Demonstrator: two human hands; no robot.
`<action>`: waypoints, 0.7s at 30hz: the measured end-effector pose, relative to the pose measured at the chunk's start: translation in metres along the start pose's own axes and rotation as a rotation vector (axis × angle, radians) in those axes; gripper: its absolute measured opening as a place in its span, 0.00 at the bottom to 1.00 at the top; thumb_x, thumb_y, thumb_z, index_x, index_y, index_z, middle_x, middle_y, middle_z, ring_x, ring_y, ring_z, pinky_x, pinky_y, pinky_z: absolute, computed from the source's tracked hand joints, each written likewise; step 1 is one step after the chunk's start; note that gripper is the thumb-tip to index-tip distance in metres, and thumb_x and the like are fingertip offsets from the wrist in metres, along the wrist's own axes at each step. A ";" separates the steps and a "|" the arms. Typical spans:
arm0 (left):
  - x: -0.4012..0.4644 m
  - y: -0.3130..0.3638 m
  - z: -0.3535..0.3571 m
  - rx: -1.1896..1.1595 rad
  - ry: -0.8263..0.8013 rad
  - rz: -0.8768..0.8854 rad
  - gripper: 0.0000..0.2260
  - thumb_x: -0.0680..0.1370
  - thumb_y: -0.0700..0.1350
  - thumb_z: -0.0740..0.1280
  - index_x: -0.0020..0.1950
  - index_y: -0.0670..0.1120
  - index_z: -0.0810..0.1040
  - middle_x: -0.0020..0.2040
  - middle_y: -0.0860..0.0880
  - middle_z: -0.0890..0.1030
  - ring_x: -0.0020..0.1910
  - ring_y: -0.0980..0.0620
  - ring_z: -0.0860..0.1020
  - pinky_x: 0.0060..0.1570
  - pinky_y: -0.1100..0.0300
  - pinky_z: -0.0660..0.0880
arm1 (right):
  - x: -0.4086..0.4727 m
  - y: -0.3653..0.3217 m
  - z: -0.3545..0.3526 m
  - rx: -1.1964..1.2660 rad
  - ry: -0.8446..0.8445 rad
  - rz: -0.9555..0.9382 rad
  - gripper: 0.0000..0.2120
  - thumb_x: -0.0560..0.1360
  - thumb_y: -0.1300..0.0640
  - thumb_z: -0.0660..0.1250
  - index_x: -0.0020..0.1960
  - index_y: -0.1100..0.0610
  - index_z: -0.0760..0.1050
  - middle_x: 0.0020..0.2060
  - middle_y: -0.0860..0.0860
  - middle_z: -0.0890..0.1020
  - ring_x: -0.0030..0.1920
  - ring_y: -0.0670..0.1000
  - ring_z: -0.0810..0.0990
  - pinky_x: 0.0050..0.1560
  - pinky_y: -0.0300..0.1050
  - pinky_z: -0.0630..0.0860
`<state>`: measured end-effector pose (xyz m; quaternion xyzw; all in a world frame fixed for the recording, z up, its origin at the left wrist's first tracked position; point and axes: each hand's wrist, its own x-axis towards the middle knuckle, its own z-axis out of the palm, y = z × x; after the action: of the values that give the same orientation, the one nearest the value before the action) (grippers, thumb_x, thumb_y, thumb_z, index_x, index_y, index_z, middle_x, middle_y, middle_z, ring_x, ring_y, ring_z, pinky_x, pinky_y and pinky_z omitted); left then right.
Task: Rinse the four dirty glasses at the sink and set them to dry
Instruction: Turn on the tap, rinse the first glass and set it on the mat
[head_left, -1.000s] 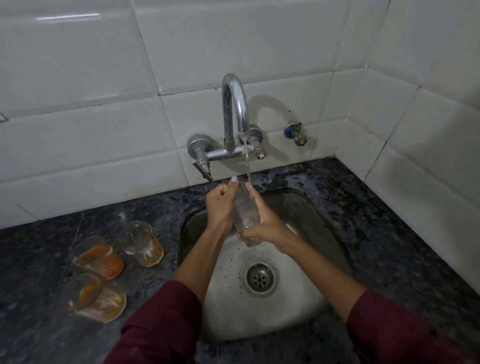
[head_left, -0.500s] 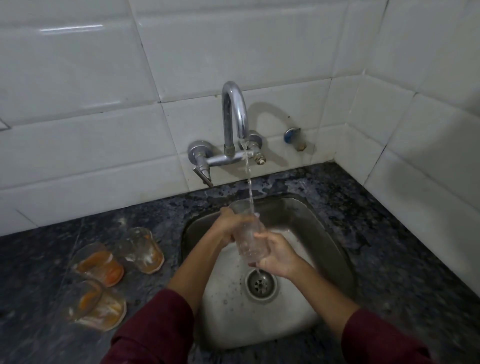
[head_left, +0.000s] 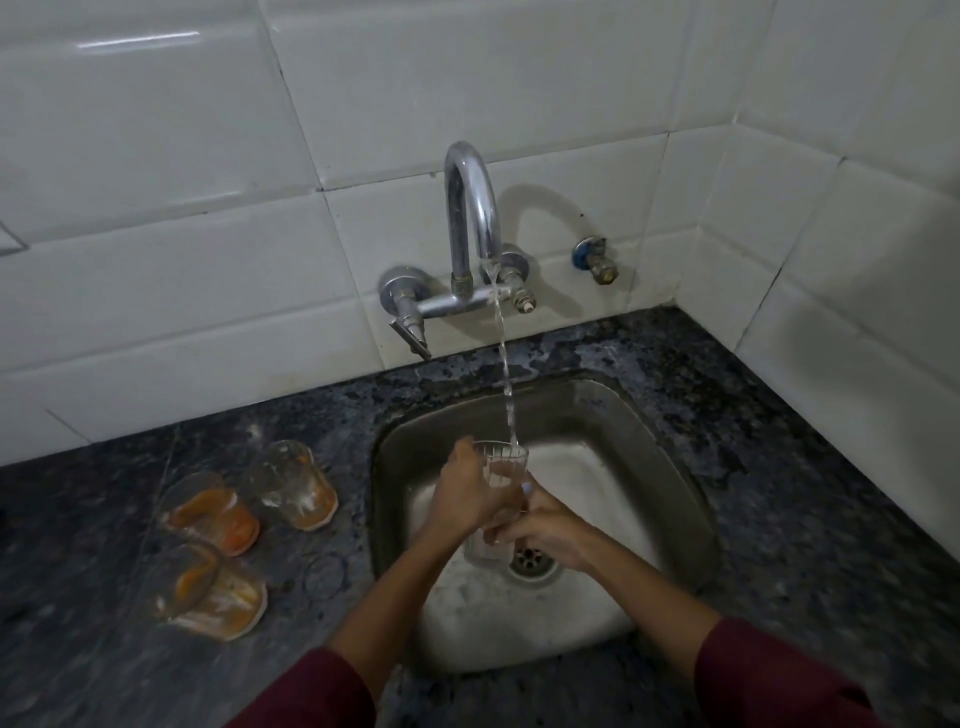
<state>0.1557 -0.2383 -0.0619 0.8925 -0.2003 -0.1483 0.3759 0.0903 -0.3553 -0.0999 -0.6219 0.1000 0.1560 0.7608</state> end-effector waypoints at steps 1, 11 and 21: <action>-0.004 0.002 -0.001 -0.060 -0.019 -0.016 0.25 0.68 0.51 0.76 0.58 0.45 0.68 0.56 0.46 0.76 0.52 0.50 0.76 0.48 0.61 0.72 | -0.004 -0.003 -0.003 -0.034 -0.005 0.014 0.38 0.67 0.76 0.66 0.69 0.48 0.62 0.51 0.55 0.79 0.49 0.53 0.81 0.49 0.47 0.79; -0.004 0.015 0.008 -0.514 -0.002 -0.114 0.30 0.61 0.45 0.82 0.57 0.49 0.70 0.56 0.47 0.80 0.53 0.51 0.80 0.56 0.51 0.78 | -0.018 -0.053 -0.042 -0.761 0.200 -0.015 0.43 0.59 0.67 0.75 0.67 0.44 0.62 0.55 0.49 0.77 0.56 0.52 0.77 0.51 0.50 0.78; 0.016 0.039 -0.013 -0.341 0.219 0.252 0.33 0.60 0.40 0.80 0.61 0.50 0.71 0.51 0.55 0.79 0.50 0.58 0.78 0.46 0.75 0.72 | 0.031 -0.055 -0.025 -0.575 0.602 -0.231 0.15 0.71 0.67 0.67 0.55 0.58 0.73 0.43 0.43 0.77 0.44 0.42 0.76 0.51 0.38 0.73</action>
<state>0.1652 -0.2626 -0.0266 0.7948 -0.2399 -0.0342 0.5563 0.1405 -0.3864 -0.0653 -0.8334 0.1997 -0.0968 0.5062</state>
